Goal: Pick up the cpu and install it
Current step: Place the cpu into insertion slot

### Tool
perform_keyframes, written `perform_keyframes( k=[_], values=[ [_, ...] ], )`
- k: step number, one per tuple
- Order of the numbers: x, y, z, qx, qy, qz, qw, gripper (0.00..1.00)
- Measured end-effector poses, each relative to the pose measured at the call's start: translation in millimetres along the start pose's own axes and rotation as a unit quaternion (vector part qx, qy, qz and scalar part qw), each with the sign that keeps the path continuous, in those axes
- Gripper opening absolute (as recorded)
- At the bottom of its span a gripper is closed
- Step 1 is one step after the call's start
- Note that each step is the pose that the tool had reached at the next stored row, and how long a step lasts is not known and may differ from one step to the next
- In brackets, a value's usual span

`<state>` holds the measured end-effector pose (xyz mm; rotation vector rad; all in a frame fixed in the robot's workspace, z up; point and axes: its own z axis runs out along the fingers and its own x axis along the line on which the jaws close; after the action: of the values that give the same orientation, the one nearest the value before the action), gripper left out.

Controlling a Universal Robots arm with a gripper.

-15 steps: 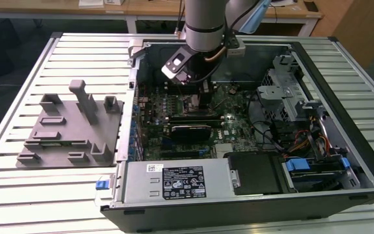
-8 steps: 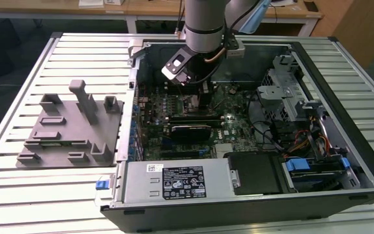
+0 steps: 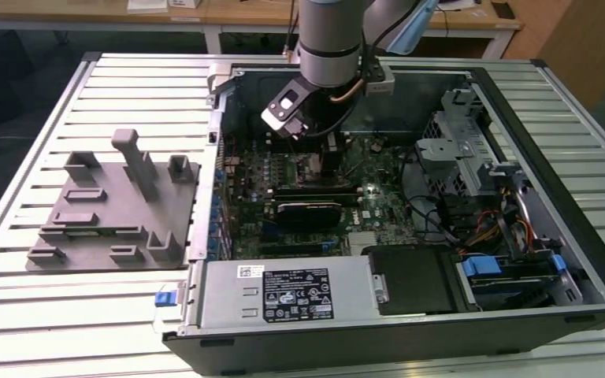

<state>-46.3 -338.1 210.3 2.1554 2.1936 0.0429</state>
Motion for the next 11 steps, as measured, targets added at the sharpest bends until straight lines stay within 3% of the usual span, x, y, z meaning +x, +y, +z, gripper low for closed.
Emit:
perform_keyframes(
  k=[11],
  values=[
    [1.3,-1.5,4.9,-0.0001,0.006,0.0,1.0,0.54]
  ],
)
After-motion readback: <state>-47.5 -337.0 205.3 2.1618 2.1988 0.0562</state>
